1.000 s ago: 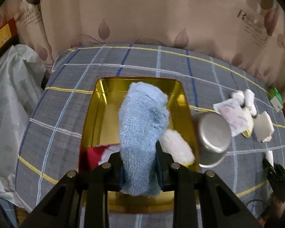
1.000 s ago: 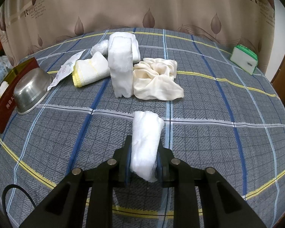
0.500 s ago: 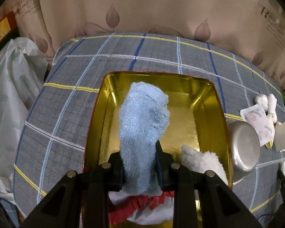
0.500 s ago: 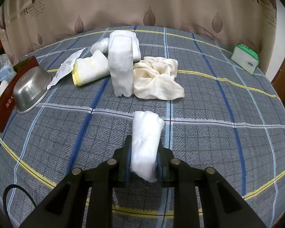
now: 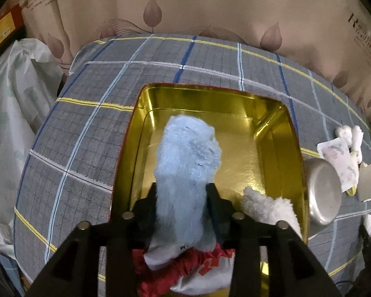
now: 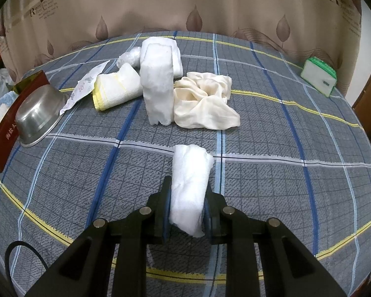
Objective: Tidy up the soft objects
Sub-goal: 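Carry the blue towel into the gold tray and open the left gripper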
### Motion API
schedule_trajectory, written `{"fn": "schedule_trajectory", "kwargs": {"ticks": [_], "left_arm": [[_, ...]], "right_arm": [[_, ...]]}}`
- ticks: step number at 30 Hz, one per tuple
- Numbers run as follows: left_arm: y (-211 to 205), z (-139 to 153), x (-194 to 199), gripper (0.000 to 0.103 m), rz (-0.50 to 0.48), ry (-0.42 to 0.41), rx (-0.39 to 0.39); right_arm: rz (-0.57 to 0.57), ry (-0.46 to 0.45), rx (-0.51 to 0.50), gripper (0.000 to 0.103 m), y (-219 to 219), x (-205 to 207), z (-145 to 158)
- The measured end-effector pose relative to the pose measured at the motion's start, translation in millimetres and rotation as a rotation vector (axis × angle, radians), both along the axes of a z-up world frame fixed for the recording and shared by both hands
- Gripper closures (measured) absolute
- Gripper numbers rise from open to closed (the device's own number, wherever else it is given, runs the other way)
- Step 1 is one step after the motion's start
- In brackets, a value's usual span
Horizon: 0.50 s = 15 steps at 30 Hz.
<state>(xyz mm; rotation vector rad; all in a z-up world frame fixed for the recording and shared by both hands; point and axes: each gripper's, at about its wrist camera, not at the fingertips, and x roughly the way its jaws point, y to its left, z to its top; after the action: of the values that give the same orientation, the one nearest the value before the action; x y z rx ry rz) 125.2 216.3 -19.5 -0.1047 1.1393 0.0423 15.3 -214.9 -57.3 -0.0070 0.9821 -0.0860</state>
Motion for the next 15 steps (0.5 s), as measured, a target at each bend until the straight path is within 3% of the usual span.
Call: {"fn": "schedule_trajectory", "kwargs": {"ticks": [9,15], "left_arm": [[10.1,34.6,-28.7,0.060,0.038,-0.056,-0.051],[16.8,59.4,-72.0,0.059,0.076,-0.144,0.020]], "right_arm": [[-0.002,0.011,0.004,0.081,-1.6,-1.5,-0.2],[-0.010,0.015,0.010,0.081,-2.7,-0.9,0.2]]}}
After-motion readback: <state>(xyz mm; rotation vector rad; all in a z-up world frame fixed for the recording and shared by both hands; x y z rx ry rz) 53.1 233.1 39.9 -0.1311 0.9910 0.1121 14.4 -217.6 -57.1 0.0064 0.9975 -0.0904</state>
